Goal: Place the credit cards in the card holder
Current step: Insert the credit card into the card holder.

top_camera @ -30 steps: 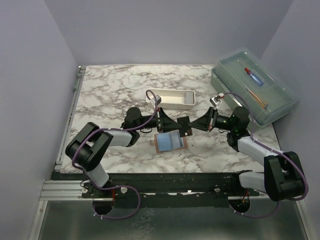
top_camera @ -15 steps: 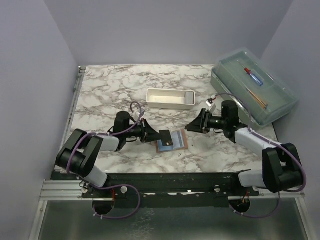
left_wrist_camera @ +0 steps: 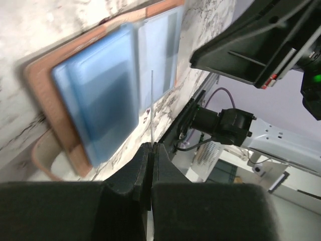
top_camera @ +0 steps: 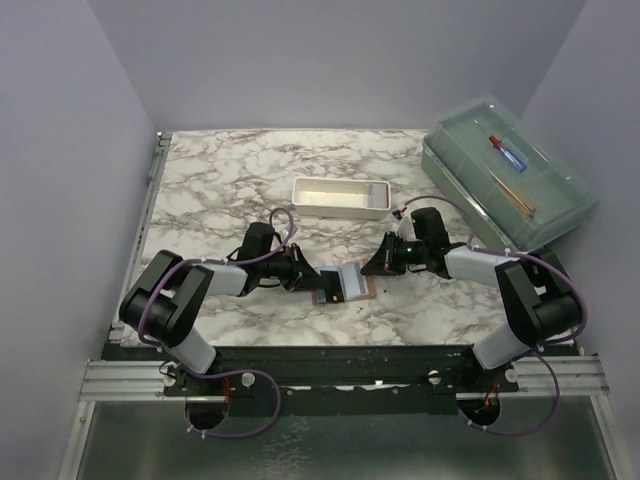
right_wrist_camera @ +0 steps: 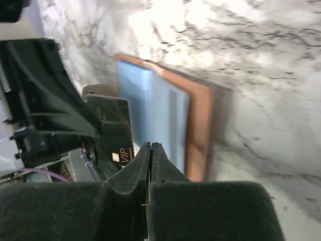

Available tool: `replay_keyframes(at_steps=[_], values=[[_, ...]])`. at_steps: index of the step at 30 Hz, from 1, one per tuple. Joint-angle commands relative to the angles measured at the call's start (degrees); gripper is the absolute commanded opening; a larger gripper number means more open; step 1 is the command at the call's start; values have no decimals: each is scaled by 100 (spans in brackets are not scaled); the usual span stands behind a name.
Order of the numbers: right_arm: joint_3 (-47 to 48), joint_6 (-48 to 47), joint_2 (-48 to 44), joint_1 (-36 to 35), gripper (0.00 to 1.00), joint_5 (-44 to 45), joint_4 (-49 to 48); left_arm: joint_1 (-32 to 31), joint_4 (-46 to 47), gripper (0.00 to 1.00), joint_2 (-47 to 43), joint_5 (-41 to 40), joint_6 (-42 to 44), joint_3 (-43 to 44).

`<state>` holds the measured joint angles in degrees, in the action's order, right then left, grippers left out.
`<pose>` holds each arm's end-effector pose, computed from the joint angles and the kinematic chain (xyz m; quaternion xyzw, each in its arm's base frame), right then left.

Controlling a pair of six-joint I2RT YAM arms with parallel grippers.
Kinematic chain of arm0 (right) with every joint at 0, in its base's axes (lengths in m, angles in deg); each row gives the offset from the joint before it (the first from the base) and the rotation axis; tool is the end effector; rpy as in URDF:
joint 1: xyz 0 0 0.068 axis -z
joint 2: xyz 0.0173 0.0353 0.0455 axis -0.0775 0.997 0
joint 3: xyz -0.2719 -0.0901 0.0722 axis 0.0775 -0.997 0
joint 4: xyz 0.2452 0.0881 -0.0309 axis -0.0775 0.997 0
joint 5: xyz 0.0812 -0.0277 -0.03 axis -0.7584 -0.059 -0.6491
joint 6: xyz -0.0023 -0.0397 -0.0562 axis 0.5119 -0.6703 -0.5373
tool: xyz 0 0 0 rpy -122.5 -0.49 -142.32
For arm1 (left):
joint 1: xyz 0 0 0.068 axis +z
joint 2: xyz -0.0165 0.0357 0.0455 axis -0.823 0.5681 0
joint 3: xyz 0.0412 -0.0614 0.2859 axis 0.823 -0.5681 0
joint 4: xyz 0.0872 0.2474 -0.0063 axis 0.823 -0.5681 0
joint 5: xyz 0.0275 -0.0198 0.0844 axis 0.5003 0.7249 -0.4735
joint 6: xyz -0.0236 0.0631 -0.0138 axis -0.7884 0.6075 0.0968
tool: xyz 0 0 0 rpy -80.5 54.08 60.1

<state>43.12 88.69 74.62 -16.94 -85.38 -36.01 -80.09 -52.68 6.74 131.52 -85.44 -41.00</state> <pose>0.2627 0.1415 0.1607 -0.0067 0.8773 0.4541 0.1551 0.2364 -0.1541 0.1395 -0.0780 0.8389 -0.5364 0.0492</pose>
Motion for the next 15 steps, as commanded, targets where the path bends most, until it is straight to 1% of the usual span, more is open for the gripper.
replay_keyframes(at_steps=[1, 6, 15], values=[[97, -159, 273, -7, 0, 680, 71, -311, -168, 0, 128, -628, 345, 302], [88, -169, 464, -6, 0, 864, -1, -395, -176, 0, 366, -652, 411, 372], [109, -240, 615, -3, 0, 1127, 165, -399, -274, 0, 572, -587, 493, 455]])
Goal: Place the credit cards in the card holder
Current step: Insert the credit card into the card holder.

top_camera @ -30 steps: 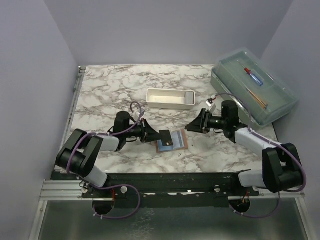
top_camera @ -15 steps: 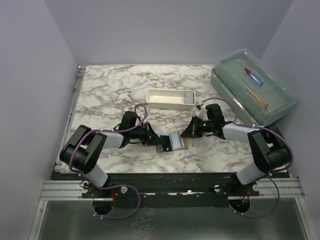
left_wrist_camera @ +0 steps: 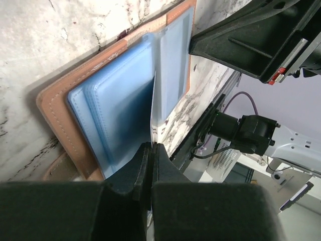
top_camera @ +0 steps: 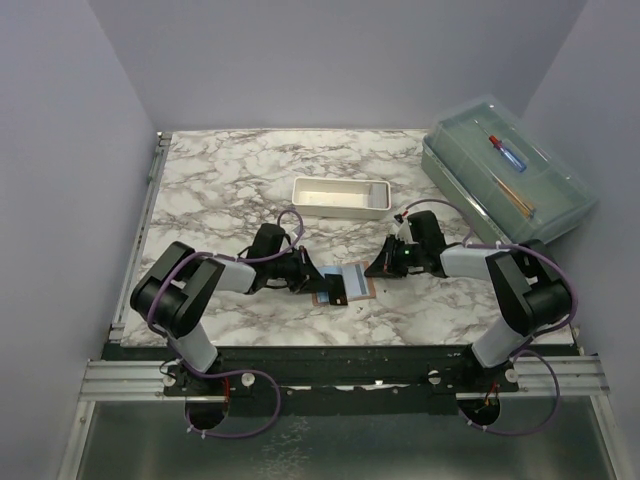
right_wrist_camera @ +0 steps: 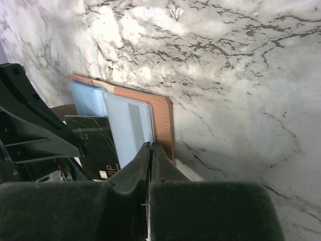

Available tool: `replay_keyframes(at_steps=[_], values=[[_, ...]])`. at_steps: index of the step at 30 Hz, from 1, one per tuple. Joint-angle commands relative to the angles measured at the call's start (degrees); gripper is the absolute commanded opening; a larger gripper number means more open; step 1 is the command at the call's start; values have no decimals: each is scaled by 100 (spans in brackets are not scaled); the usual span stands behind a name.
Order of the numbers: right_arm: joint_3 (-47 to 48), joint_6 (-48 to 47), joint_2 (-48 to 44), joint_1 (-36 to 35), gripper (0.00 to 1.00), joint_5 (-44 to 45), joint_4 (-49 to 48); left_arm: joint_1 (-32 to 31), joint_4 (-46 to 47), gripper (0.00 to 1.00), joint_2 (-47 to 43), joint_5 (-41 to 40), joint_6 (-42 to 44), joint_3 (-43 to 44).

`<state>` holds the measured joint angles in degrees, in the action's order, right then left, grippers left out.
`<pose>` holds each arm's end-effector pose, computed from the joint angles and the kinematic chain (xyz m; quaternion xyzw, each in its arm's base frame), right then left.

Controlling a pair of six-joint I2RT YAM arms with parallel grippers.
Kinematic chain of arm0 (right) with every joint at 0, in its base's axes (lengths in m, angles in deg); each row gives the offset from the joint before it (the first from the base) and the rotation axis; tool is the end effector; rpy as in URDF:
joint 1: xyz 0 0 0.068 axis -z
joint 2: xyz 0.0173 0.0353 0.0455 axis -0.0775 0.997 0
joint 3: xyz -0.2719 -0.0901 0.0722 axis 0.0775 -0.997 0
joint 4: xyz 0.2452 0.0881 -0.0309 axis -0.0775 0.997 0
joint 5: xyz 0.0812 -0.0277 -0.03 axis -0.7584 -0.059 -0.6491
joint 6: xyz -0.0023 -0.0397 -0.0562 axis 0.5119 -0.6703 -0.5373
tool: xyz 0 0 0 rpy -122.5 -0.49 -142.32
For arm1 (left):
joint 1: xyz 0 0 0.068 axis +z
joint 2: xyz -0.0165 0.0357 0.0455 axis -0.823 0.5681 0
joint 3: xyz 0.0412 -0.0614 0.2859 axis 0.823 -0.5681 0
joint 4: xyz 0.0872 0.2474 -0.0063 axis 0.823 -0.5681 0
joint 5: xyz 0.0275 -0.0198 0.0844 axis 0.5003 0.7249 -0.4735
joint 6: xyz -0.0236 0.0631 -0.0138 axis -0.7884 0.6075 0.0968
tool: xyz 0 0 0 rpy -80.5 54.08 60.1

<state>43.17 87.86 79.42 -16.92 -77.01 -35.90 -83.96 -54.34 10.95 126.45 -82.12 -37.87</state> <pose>0.2708 0.1375 0.1339 0.0290 0.9075 0.3864 0.1620 0.2417 -0.1746 0.1287 -0.0560 0.8601 -0.5035 0.0594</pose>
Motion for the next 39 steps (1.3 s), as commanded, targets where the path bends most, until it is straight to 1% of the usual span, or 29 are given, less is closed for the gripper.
replay_keyframes(at_steps=[1, 7, 11, 17, 23, 32, 39], values=[[106, -168, 135, -8, 0, 301, 156, -11, -108, 0, 182, -49, 172, 146], [90, -182, 154, -8, 0, 292, 139, -14, -108, 0, 153, -77, 261, 158], [105, -195, 161, -10, 0, 251, 129, -57, -233, 0, -142, -263, 351, 115], [97, -225, 149, -7, 0, 227, 145, -93, -301, 0, -304, -112, 328, 228], [87, -234, 181, -7, 0, 222, 142, -117, -280, 0, -69, 47, 335, 355], [133, -256, 158, -4, 0, 224, 189, -132, -275, 0, 242, 0, 84, 330], [106, -274, 171, -8, 0, 245, 206, -134, -313, 0, 348, -44, 77, 304]])
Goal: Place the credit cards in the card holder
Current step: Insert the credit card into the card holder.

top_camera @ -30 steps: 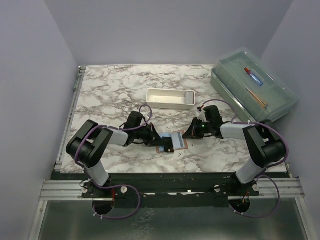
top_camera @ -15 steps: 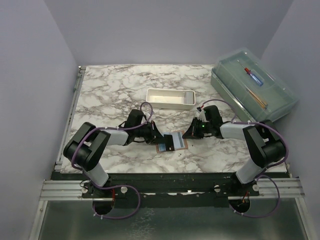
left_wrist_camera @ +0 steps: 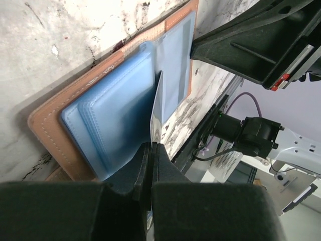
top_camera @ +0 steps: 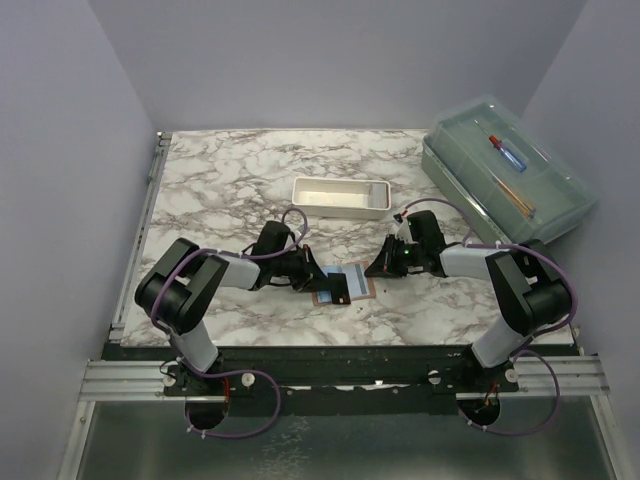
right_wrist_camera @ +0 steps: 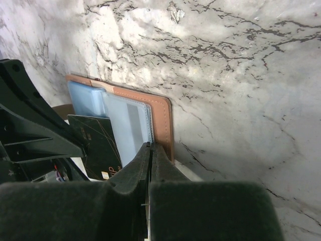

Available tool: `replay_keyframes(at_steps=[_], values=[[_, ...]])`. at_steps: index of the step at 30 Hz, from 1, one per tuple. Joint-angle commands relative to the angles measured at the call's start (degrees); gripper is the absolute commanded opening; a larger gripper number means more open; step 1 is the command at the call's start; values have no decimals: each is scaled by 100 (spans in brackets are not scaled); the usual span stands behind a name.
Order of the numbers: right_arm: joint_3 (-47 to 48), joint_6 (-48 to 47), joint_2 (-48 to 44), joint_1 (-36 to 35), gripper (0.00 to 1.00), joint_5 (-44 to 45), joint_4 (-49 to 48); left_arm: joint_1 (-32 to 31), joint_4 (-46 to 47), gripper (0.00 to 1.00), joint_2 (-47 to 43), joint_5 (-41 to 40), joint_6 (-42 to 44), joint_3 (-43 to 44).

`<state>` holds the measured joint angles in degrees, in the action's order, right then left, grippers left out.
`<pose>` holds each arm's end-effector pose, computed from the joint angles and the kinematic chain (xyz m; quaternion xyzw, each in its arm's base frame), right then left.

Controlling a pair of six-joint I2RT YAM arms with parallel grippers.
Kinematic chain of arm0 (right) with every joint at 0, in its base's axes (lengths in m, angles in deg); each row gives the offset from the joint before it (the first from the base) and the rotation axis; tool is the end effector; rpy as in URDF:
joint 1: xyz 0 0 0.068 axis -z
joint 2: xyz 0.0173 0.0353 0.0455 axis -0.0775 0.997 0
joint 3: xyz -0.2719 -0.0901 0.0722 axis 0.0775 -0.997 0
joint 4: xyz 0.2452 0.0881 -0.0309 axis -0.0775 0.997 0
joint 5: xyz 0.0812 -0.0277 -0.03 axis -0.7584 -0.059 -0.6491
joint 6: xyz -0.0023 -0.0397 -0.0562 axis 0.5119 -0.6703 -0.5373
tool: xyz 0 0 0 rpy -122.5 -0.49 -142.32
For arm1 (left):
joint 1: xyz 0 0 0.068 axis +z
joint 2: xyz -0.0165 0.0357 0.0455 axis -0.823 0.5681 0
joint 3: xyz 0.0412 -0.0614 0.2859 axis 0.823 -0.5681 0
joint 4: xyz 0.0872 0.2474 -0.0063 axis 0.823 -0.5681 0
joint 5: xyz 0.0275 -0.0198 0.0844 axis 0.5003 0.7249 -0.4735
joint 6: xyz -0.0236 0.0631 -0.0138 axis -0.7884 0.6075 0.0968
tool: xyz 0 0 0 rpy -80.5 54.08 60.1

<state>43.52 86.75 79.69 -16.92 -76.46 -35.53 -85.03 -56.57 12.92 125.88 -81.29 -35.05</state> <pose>0.2722 0.1376 0.1334 0.0227 0.9095 0.3803 0.1661 0.2483 -0.1843 0.1277 -0.0488 0.8657 -0.4954 0.0530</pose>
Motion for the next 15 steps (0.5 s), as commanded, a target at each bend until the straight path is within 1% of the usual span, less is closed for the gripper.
replay_keyframes(at_steps=[1, 7, 15], values=[[72, -157, 147, -8, 0, 195, 171, -19, -106, 0, 174, 2, -15, 24], [69, -167, 134, -7, 0, 183, 182, -15, -436, 0, 139, -155, 132, 77], [42, -138, 110, -10, 0, 166, 156, 12, -633, 0, 369, -114, 303, 380]])
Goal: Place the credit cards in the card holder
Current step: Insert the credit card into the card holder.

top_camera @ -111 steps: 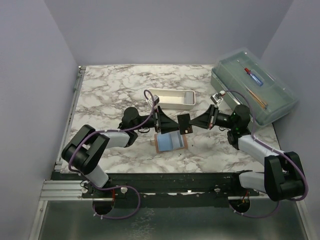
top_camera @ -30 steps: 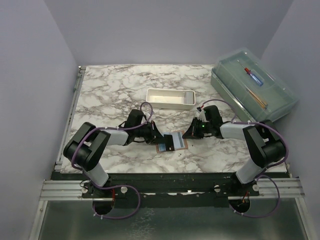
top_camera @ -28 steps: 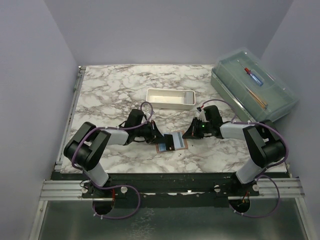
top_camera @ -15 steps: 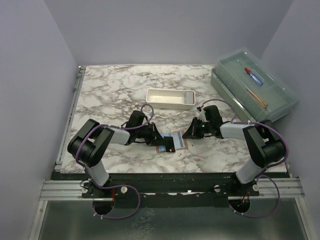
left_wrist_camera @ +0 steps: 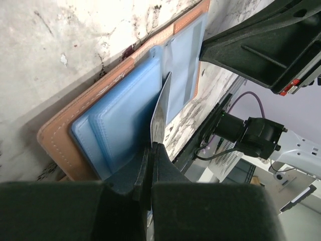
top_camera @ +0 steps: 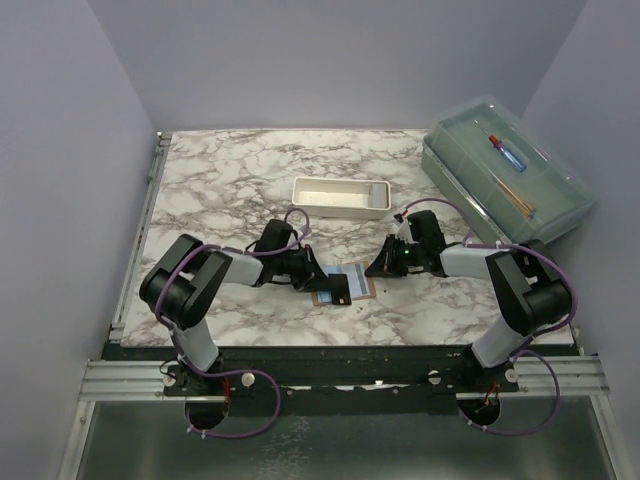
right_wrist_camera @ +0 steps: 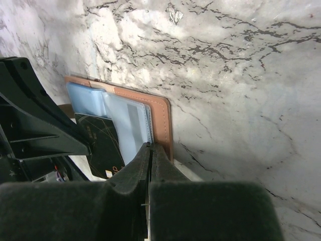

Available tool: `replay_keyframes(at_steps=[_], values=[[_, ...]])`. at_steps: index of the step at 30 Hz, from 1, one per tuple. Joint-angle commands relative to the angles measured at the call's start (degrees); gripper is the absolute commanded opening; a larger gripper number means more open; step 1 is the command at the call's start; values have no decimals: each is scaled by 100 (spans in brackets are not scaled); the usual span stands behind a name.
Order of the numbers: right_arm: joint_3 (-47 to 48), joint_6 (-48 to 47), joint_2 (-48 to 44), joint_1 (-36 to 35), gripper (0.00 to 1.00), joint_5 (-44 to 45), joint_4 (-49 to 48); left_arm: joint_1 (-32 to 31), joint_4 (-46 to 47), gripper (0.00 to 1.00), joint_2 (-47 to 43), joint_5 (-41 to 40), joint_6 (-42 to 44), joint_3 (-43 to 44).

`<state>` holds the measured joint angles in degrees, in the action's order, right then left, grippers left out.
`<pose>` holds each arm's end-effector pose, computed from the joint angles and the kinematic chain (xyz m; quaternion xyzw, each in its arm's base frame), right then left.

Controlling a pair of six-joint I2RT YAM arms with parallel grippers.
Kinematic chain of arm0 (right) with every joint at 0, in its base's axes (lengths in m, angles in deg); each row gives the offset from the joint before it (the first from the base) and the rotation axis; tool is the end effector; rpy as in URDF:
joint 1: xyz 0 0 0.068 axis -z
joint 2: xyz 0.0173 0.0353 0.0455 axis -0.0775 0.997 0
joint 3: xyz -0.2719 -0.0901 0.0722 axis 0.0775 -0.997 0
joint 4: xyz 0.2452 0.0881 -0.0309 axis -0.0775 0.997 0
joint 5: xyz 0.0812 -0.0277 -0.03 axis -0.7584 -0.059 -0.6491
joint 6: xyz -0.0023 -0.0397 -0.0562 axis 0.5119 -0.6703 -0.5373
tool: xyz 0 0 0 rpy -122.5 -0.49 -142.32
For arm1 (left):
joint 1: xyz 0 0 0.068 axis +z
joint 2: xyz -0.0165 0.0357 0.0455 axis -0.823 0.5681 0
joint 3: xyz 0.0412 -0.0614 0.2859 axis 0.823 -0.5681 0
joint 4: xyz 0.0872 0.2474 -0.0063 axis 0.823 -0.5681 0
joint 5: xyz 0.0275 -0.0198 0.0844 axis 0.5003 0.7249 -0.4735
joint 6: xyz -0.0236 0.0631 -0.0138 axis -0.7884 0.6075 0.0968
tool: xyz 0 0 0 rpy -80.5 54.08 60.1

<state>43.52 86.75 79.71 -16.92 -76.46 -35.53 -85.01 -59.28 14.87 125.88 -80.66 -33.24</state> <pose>0.2722 0.1376 0.1333 0.0227 0.9096 0.3802 0.1659 0.2528 -0.1867 0.1218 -0.0542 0.8729 -0.4834 0.0376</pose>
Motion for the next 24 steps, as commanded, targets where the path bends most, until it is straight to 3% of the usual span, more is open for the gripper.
replay_keyframes(at_steps=[1, 24], values=[[38, -140, 100, -9, 0, 174, 154, 3, -420, 0, 206, -115, 276, 265], [-40, -120, 170, -17, 0, 99, -11, 7, -462, 0, 304, -845, 297, 502]])
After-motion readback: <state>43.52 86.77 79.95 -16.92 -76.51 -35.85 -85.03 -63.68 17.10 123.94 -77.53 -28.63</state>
